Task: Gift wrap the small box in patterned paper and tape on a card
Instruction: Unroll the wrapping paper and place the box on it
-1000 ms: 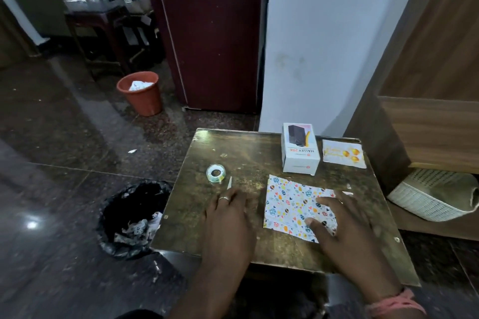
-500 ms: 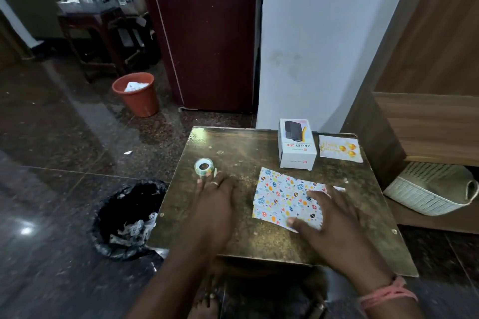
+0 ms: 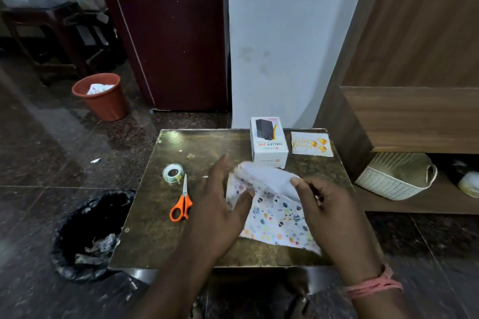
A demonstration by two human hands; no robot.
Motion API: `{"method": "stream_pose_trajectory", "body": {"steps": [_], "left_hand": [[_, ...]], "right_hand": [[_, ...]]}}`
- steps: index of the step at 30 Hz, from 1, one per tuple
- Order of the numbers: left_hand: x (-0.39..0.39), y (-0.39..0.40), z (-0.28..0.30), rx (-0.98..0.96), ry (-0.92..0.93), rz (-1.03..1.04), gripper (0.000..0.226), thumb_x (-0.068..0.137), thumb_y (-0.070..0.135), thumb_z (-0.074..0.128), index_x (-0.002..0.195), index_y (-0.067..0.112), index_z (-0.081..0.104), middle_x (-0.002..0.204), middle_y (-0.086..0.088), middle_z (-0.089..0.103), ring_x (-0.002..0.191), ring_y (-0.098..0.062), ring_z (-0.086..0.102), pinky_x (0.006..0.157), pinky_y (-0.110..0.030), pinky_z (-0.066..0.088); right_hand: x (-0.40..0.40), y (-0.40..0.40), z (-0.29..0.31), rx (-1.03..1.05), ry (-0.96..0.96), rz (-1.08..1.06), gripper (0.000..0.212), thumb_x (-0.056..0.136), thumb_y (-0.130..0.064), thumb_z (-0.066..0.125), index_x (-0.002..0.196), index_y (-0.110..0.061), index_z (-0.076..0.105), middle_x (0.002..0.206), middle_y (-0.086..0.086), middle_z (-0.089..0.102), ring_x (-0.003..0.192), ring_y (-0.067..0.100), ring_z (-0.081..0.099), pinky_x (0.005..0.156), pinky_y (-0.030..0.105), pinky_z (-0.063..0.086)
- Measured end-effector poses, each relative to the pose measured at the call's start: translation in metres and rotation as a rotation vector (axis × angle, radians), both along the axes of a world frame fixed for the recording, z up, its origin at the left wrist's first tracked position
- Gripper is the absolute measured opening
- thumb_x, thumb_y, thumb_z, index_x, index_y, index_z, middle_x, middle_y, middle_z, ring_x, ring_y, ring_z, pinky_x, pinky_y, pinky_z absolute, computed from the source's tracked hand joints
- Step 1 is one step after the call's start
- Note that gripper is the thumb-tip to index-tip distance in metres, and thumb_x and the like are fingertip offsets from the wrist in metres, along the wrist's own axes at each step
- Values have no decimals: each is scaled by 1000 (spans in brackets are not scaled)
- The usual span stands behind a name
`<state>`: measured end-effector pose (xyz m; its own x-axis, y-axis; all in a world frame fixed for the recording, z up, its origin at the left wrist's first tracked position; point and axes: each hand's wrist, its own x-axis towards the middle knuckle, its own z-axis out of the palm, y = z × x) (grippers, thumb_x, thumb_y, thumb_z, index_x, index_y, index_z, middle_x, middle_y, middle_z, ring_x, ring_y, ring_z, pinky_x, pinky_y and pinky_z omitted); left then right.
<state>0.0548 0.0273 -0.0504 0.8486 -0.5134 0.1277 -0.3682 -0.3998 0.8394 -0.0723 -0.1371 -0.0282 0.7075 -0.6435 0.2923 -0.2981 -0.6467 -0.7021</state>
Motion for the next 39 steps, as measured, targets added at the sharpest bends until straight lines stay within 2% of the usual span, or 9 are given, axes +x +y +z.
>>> {"method": "stream_pose_trajectory", "body": {"steps": [4,9,12,15,19,23,28,34,39], "left_hand": [[-27,-10,10,124,-412,63,58,86,77,53,125,34,57,138,10,55,138,-15,34,110,-44,32],[-50,-15,22,491,-422,-39,114,58,111,25,134,35,61,157,3,48,155,-27,23,123,-61,0],[-54,-14,33,559,-378,-95,119,53,113,17,146,43,45,154,21,47,157,-13,11,115,-43,-32],[-53,-12,28,423,-271,-96,83,70,99,35,128,44,58,120,29,67,137,0,44,121,-29,8],[-43,-4,35,38,196,-149,36,84,64,68,97,32,78,81,19,77,72,1,71,65,-25,54],[-17,1,42,-188,467,-7,27,92,36,73,88,10,78,75,-12,74,63,-24,63,54,-29,48],[14,16,48,-490,780,56,25,95,26,67,105,7,79,108,-18,77,99,-34,75,90,-43,57],[29,27,45,-641,892,47,35,89,27,71,118,8,76,123,-22,71,119,-48,64,111,-64,41],[23,14,43,-674,838,-1,35,89,21,65,116,1,74,118,-22,74,112,-40,70,99,-53,56]], "right_hand": [[6,3,4,250,-200,-88,20,93,-35,71,77,-23,75,70,-11,72,67,8,68,64,36,55],[1,-1,22,625,-178,91,11,86,-20,79,77,-14,77,72,1,76,64,13,69,60,29,53],[1,-4,18,782,-188,124,8,88,-19,77,82,-13,77,81,9,77,72,18,70,72,35,54],[4,-5,12,981,-223,146,8,88,-19,74,88,-12,78,86,16,76,74,24,67,71,40,50],[2,-13,8,1080,-321,104,14,78,-23,74,85,-12,78,85,19,74,70,26,63,61,34,45],[-3,-31,2,1232,-401,39,42,74,-19,82,106,4,71,119,35,64,100,39,60,85,47,44],[-9,-45,6,1424,-494,-38,59,93,-50,60,131,-5,64,127,13,68,108,27,68,99,42,47],[-16,-31,34,1240,-342,252,121,42,-82,82,142,-23,51,135,16,64,122,38,63,104,63,46],[-2,15,33,795,-39,497,131,41,-62,97,149,-58,24,153,-25,42,144,1,38,120,40,32]]}}
